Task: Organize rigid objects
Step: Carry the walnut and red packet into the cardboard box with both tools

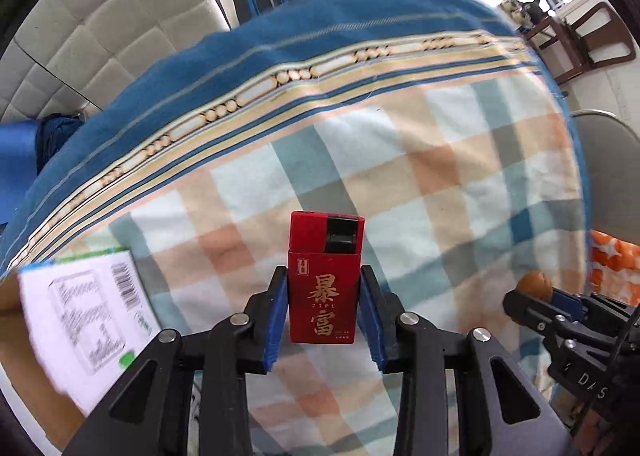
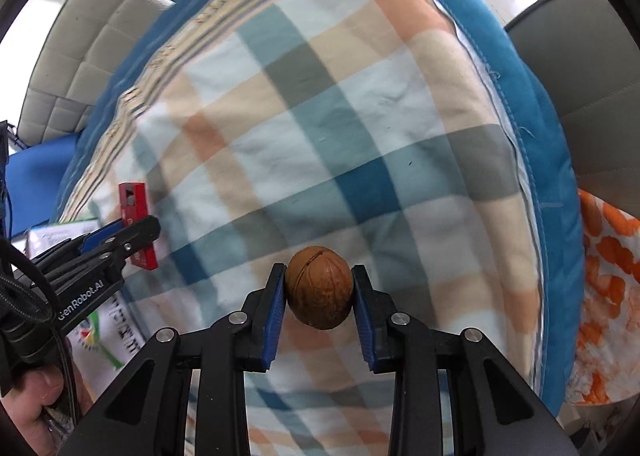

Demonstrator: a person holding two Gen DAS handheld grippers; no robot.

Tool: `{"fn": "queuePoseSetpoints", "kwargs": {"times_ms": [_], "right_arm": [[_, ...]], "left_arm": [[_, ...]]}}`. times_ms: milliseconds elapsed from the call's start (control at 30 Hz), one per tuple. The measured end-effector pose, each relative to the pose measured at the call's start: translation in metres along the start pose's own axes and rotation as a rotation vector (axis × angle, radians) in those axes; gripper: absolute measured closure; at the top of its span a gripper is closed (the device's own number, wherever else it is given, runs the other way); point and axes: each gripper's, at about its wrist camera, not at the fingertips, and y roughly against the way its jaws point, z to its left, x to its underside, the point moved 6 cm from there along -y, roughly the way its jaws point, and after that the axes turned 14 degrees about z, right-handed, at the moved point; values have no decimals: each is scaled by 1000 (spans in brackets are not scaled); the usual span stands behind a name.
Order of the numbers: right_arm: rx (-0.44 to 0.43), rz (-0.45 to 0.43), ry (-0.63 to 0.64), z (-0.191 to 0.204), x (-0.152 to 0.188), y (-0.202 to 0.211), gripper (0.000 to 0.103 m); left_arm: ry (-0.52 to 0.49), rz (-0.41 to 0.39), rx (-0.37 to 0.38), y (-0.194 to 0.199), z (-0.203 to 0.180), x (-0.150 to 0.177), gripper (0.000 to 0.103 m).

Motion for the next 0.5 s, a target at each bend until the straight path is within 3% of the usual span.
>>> {"fn": "queuePoseSetpoints", "kwargs": {"times_ms": [233,500], "right_arm": [[6,-57,81,39,33,33,69],[13,-131,183,99,83,68,69]], "left_arm": [[9,-120,30,62,7,50,71],[72,-220,112,113,85,93,71]]}}
